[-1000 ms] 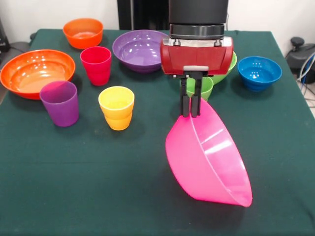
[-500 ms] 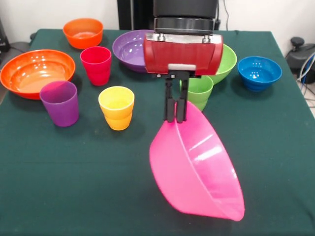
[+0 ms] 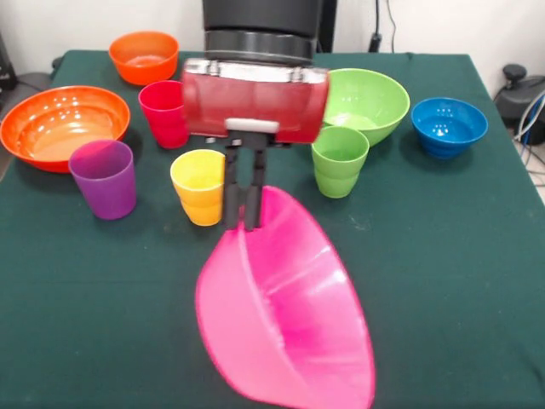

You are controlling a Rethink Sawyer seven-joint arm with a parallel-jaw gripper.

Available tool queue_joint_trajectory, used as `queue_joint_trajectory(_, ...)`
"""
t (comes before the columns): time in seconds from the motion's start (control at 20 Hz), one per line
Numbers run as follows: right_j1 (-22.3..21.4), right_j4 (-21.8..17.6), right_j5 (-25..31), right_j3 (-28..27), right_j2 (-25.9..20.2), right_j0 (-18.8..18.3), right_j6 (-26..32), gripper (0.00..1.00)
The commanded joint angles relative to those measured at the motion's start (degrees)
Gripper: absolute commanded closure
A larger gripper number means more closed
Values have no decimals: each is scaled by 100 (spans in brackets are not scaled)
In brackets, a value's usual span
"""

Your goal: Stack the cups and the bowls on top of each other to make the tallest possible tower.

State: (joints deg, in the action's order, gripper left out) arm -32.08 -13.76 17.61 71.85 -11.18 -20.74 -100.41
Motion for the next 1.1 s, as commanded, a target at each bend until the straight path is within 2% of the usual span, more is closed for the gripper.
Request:
queue_joint_trajectory(0.05,281,-868,227,-310,-270,86,896,100)
queue_joint_trajectory(0.4,361,-1500,-256,-335,-303,34,812,100)
queue_joint_trajectory(0.7,127,-1990,-476,-97,-342,-61,759,100)
queue_joint_trajectory(1.1,-105,-2382,-354,20,-884,-561,1145,100)
